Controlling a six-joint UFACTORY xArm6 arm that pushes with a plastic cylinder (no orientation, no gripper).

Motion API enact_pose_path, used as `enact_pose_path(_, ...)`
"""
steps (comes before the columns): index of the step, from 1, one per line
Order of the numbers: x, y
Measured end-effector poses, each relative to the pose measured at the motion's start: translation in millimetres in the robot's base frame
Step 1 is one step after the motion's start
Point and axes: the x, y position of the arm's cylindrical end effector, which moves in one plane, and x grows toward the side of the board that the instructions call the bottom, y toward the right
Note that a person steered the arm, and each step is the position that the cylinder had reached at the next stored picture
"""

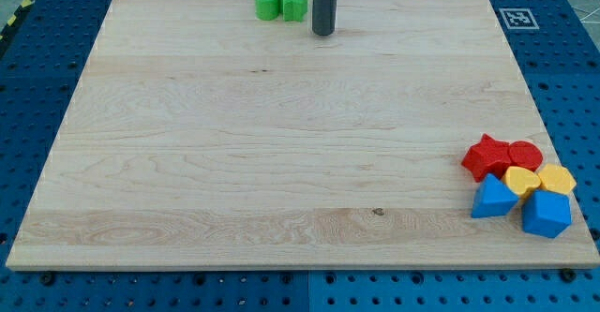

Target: Move your arm towards the yellow hexagon

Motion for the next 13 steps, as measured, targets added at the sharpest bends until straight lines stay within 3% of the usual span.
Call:
enact_pose_path(6, 12, 41)
enact_pose_path(8, 40, 71)
enact_pose_path(13, 110, 234)
